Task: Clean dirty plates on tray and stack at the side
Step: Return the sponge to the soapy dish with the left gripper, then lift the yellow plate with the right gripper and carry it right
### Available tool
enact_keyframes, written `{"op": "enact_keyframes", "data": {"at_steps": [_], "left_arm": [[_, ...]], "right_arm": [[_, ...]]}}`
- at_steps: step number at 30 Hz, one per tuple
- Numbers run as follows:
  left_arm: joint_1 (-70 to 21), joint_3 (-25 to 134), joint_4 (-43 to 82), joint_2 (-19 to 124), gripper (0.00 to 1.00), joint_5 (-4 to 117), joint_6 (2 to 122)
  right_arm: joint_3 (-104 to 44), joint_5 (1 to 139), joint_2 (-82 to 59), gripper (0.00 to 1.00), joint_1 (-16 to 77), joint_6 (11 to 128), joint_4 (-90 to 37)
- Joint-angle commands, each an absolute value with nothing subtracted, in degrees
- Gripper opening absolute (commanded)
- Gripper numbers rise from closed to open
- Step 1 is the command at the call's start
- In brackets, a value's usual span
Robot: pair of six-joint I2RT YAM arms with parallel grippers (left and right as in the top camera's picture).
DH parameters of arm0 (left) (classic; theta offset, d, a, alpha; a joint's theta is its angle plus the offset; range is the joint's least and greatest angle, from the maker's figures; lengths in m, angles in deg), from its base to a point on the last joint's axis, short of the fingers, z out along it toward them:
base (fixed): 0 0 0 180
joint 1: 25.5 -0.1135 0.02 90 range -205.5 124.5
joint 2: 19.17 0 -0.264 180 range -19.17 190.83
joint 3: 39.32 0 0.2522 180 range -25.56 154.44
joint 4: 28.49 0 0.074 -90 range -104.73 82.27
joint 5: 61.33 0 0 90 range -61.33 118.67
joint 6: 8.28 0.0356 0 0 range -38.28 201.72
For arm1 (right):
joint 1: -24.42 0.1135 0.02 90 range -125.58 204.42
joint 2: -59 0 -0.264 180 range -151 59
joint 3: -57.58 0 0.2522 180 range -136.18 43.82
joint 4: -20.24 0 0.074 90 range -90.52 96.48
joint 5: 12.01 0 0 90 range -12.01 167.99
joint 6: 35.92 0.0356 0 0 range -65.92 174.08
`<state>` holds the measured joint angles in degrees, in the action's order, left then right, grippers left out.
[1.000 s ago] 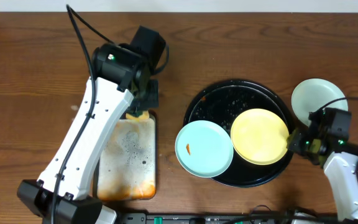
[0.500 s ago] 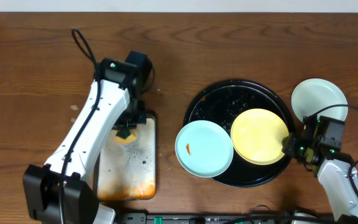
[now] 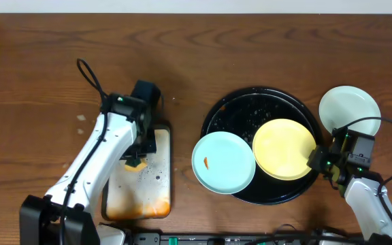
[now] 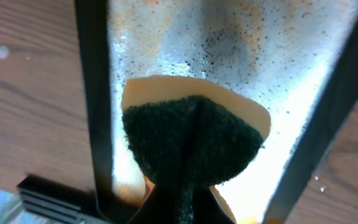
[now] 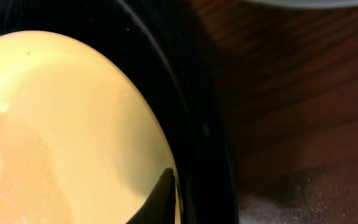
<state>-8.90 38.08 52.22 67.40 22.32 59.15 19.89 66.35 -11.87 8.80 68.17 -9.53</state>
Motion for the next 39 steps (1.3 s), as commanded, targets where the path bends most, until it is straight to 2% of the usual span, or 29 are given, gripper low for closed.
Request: {"op": "enact_keyframes", "data": {"at_steps": [1, 9, 16, 29, 39], "left_arm": [[-9.19, 34.41, 49.58, 66.11, 0.07, 22.21, 57.51], [-9.21, 28.81, 38.65, 65.21, 0.08, 25.64, 53.34], [-10.41, 26.32, 35.70, 64.97, 0.08, 25.59, 52.46], [-14.98, 25.42, 37.21, 64.97, 0.08, 25.64, 53.53], [-14.98, 25.42, 37.41, 64.97, 0.08, 25.66, 53.53]], "right_arm": [[18.82, 65.72, -12.33, 0.01, 9.09, 69.26, -12.55], [4.11, 67.01, -12.33, 0.01, 9.15, 66.46, -29.64], [0.88, 68.14, -12.31, 0.01, 11.60, 66.35, -30.97], [-8.50, 100.05, -12.24, 0.01, 31.60, 67.64, -36.64], [-13.85, 121.67, -12.24, 0.01, 45.90, 53.06, -34.87]]}}
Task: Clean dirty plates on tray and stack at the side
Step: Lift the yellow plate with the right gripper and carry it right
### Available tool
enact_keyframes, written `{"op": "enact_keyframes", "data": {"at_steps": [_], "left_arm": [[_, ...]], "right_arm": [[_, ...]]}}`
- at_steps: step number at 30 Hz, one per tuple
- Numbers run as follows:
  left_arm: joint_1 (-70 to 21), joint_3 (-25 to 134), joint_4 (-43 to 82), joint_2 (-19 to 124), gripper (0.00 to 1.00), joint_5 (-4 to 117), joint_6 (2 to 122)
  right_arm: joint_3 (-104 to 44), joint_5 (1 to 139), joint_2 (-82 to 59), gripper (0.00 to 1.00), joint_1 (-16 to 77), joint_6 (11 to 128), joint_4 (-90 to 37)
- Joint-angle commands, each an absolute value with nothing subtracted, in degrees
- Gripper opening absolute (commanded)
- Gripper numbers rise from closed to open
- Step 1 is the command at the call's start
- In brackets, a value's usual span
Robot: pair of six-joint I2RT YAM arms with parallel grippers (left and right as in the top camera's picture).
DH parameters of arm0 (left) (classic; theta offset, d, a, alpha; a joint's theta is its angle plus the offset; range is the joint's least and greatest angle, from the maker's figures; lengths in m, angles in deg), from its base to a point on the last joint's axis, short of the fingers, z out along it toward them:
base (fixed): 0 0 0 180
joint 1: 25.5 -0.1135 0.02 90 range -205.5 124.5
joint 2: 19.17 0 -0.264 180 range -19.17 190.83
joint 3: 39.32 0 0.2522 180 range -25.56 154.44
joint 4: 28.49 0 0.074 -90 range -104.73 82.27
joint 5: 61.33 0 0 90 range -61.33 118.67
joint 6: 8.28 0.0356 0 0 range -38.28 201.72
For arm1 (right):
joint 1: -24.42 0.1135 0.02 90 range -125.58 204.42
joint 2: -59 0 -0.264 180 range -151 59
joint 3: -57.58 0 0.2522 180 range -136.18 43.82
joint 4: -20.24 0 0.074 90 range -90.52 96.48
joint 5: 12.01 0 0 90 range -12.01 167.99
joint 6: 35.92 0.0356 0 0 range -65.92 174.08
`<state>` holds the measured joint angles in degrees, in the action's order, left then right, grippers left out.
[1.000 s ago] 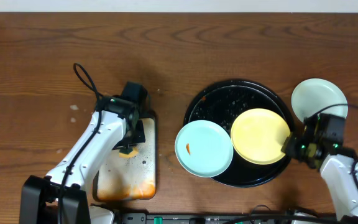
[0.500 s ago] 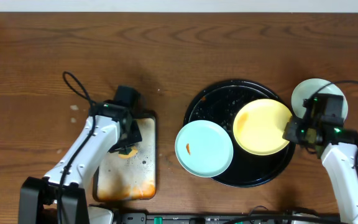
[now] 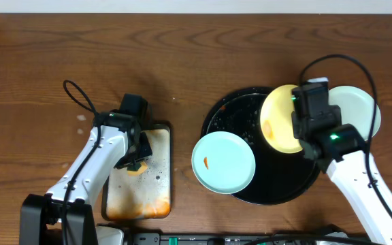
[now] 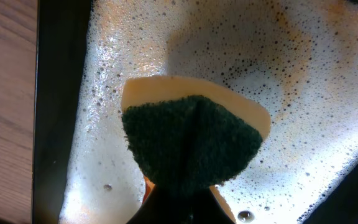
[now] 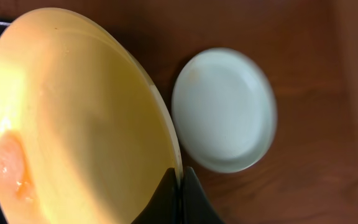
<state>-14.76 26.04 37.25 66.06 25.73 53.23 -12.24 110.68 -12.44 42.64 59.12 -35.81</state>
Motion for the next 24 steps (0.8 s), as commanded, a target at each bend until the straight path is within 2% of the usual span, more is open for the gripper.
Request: {"op": "enact_keyframes", "data": {"at_steps": [1, 12, 24], "left_arm": [[-14.98, 25.42, 37.43, 64.97, 0.08, 25.66, 53.53], [-14.98, 25.42, 37.43, 64.97, 0.07, 25.66, 53.53], [-14.98, 25.42, 37.43, 64.97, 0.08, 25.66, 53.53]], "right_arm": [[-13.85, 123.05, -12.24, 0.01, 47.08, 51.29, -34.03], [-13.85, 133.38, -12.24, 0.01, 58.48, 37.59, -27.94], [-13.83, 137.12, -12.24, 0.01, 63.93, 35.56, -27.74]]}}
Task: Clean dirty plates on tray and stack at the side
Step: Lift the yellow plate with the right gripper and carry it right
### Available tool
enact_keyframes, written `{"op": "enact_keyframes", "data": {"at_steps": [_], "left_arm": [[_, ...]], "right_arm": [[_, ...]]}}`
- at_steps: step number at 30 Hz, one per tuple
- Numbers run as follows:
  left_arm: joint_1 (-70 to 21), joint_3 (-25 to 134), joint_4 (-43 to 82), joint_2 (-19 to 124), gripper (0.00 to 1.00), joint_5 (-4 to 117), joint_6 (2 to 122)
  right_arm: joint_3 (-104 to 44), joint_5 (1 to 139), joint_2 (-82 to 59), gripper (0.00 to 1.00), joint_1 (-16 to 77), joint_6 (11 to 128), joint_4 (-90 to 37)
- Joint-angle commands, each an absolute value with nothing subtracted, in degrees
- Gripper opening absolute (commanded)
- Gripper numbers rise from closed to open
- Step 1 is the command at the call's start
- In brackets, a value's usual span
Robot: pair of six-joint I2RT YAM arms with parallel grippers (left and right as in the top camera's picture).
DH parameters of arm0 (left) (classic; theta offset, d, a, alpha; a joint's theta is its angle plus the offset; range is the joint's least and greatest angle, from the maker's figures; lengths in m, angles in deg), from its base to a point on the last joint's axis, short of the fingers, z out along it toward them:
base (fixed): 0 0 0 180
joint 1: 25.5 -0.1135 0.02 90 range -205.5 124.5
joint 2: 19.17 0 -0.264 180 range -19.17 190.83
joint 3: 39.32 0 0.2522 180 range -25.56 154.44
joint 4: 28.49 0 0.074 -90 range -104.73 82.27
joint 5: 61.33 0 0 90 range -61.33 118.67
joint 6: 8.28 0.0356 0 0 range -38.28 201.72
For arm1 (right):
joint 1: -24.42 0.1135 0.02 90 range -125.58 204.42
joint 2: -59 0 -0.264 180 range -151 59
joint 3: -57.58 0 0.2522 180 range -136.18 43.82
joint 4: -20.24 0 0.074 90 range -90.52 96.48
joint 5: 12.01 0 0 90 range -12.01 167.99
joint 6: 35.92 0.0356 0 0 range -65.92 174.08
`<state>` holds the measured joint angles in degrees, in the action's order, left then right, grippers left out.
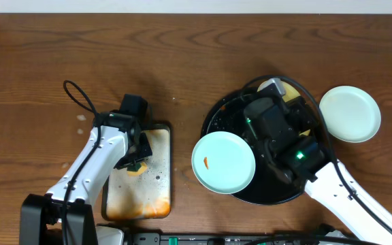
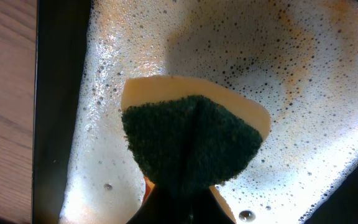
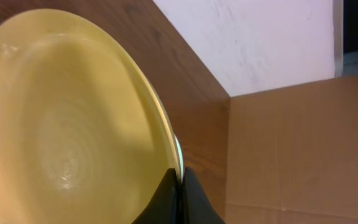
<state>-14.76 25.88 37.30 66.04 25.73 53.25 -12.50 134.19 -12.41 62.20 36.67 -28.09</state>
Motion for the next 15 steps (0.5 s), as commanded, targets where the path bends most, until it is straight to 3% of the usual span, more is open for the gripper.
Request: {"op": "enact_keyframes", "data": {"at_steps": [1, 15], "left_arm": [[-14.98, 25.42, 37.43, 64.97, 0.08, 25.66, 53.53], [-14.98, 25.42, 37.51, 64.97, 0.08, 25.70, 53.53]], "right_arm": [[-13.83, 137.58, -12.24, 0.01, 64.28, 35.56, -27.72], [-13.83, 137.91, -12.24, 0.01, 65.33, 36.76, -27.00]]}}
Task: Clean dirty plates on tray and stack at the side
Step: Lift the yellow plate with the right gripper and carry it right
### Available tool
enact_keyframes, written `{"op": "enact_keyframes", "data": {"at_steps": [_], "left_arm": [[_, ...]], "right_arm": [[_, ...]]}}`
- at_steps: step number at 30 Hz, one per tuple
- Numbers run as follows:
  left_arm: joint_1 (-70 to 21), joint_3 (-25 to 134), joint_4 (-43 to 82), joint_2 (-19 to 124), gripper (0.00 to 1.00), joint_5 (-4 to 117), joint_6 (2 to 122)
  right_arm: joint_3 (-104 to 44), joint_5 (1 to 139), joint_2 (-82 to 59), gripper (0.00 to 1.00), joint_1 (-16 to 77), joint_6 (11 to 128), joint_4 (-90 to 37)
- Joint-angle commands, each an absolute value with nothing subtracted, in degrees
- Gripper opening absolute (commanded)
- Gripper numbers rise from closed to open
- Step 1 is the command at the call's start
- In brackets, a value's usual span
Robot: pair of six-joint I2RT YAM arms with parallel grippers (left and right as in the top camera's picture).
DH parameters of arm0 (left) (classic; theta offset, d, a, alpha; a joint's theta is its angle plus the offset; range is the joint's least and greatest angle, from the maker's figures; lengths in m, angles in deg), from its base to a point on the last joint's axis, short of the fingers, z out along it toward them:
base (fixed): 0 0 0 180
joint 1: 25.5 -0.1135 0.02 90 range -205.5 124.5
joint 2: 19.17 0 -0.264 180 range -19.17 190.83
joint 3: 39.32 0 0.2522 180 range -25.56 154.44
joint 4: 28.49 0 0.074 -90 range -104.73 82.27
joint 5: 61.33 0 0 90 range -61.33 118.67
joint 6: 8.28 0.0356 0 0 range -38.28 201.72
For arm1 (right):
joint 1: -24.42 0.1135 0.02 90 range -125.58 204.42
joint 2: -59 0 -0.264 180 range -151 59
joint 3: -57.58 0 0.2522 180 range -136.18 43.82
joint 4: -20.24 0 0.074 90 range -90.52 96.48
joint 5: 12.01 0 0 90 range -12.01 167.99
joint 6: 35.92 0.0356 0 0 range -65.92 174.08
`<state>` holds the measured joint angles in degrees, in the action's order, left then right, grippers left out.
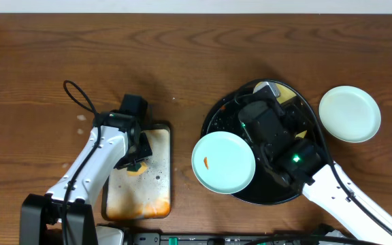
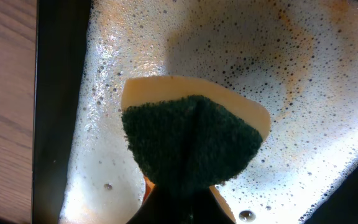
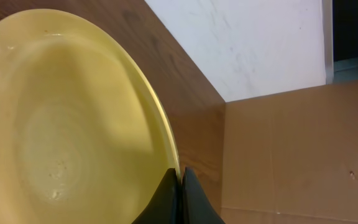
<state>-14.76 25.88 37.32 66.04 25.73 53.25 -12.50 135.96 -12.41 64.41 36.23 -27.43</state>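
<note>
My right gripper (image 3: pixel 179 176) is shut on the rim of the yellow plate (image 3: pixel 61 130), held tilted over the black round tray (image 1: pixel 231 117); overhead only slivers of the yellow plate (image 1: pixel 292 88) show behind the arm. A light blue plate (image 1: pixel 224 162) with an orange smear lies on the tray's left edge. A pale green plate (image 1: pixel 349 113) rests on the table right of the tray. My left gripper (image 2: pixel 178 199) is shut on a green-and-yellow sponge (image 2: pixel 191 146), pressed on the foamy soap tray (image 1: pixel 141 194).
The soap tray (image 2: pixel 303 112) is covered in bubbly foam with orange stains. A black cable (image 1: pixel 77 95) loops off the left arm. A white wall and a cardboard box (image 3: pixel 278 155) show beyond the table's far edge in the right wrist view.
The right gripper has tipped slightly further with the yellow plate, and its arm has shifted a little left over the tray. The left gripper and sponge have not moved.
At first the yellow plate lay flat on the tray with my right gripper at its rim, and the left held the sponge on the soap tray. Then the plate was lifted and tilted near the green plate. Now it stands tilted over the tray's middle.
</note>
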Motion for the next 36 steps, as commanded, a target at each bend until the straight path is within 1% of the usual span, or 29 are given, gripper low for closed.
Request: {"op": "enact_keyframes", "data": {"at_steps": [1, 8, 13, 19, 23, 27, 32, 36], "left_arm": [[-14.98, 25.42, 37.51, 64.97, 0.08, 25.70, 53.53], [-14.98, 25.42, 37.43, 64.97, 0.08, 25.70, 53.53], [-14.98, 25.42, 37.67, 64.97, 0.08, 26.99, 53.56], [-14.98, 25.42, 37.65, 64.97, 0.08, 28.02, 53.58], [-14.98, 25.42, 37.84, 64.97, 0.08, 28.04, 53.58], [-14.98, 25.42, 37.82, 64.97, 0.08, 28.04, 53.58], [-14.98, 25.42, 37.76, 64.97, 0.09, 28.04, 53.58], [-14.98, 25.42, 37.71, 64.97, 0.08, 28.06, 53.58]], "right_arm": [[-13.83, 137.76, -12.24, 0.01, 65.33, 37.44, -26.95], [-13.83, 137.67, -12.26, 0.01, 65.33, 39.40, -26.95], [-13.83, 136.95, -12.24, 0.01, 65.30, 43.34, -27.22], [-13.83, 127.22, -12.26, 0.01, 62.70, 50.90, -30.43], [-13.83, 117.93, -12.26, 0.01, 57.46, 55.73, -31.96], [-13.85, 111.11, -12.24, 0.01, 49.83, 59.47, -31.70], [-13.85, 99.00, -12.24, 0.01, 37.61, 63.05, -31.83], [-13.83, 91.29, -12.26, 0.01, 25.37, 67.58, -31.54]]}}
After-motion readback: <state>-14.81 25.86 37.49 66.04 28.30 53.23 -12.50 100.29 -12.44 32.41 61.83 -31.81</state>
